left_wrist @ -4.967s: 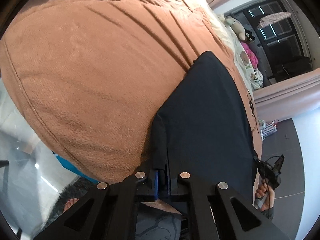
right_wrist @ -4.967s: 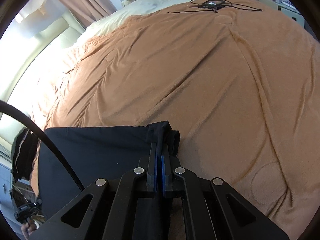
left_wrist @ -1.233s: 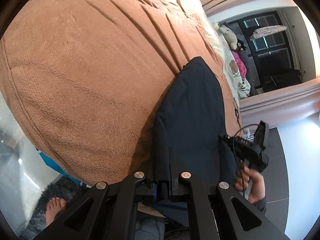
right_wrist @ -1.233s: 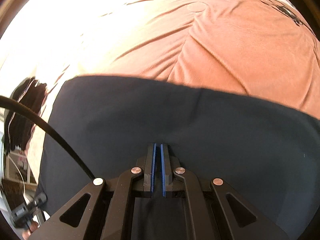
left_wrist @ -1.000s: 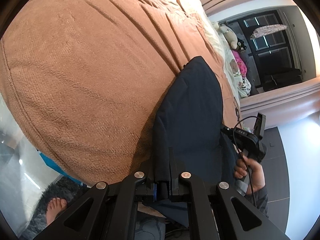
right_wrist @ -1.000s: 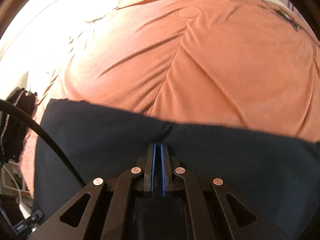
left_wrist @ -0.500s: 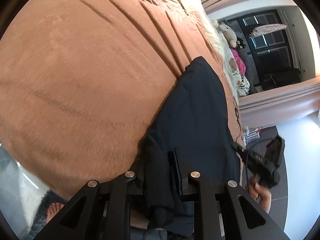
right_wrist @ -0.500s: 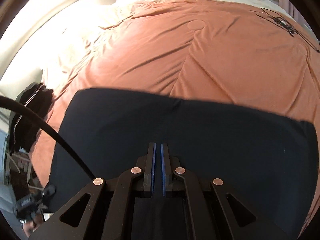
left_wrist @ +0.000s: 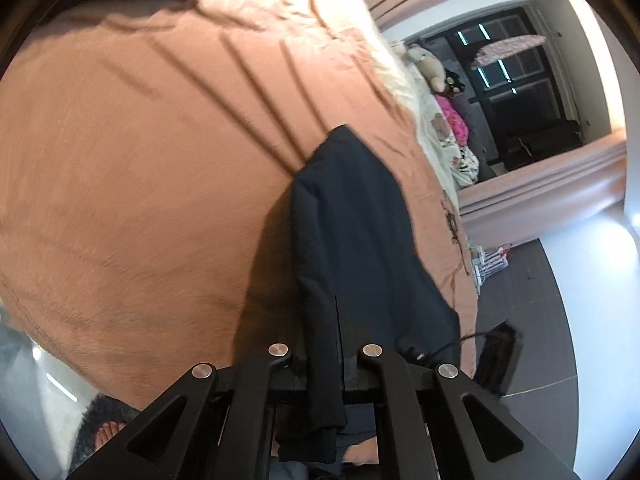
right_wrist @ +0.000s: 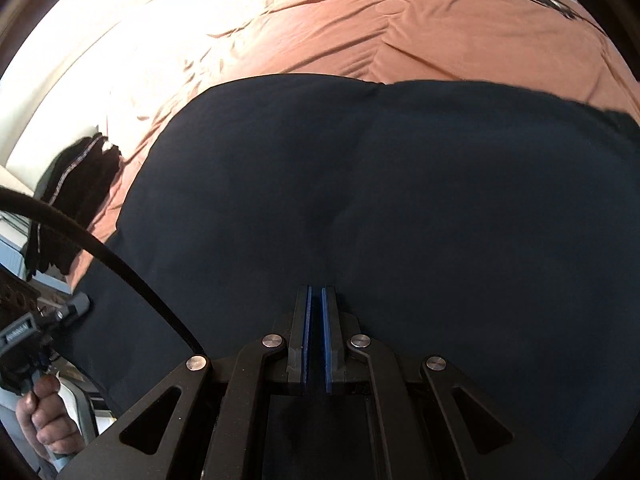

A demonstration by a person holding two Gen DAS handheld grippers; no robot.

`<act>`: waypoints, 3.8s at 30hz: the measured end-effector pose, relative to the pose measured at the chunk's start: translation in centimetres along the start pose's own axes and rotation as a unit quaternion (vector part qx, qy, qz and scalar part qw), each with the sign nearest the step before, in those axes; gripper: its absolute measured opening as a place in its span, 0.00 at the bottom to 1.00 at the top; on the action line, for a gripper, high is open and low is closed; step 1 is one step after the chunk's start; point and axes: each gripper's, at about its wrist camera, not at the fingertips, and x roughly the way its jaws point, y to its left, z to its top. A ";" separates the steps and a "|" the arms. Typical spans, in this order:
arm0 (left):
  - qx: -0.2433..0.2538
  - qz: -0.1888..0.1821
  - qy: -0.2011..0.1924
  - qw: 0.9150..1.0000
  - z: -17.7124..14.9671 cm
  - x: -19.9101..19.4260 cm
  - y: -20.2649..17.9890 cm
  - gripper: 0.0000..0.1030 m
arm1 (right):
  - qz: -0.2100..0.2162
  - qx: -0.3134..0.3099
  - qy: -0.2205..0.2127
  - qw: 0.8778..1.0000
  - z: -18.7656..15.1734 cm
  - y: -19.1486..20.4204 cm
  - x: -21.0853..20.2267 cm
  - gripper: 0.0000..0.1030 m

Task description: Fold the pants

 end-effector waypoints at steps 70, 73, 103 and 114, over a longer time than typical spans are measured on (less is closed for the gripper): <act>0.320 -0.024 0.237 0.917 -17.8 20.2 -30.1 0.07 | 0.050 0.238 -0.161 0.957 -16.5 -21.7 -22.7 0.58; 0.323 -0.020 0.239 0.915 -18.6 19.5 -29.8 0.07 | 0.051 0.237 -0.163 0.956 -16.6 -21.7 -22.8 0.58; 0.244 0.066 0.166 0.953 -11.1 13.8 -18.6 0.67 | 0.065 0.189 -0.129 0.971 -12.2 -19.9 -19.1 0.11; 0.208 0.094 0.173 0.958 -10.7 14.4 -14.2 0.66 | 0.056 0.191 -0.143 0.969 -14.4 -19.2 -19.5 0.02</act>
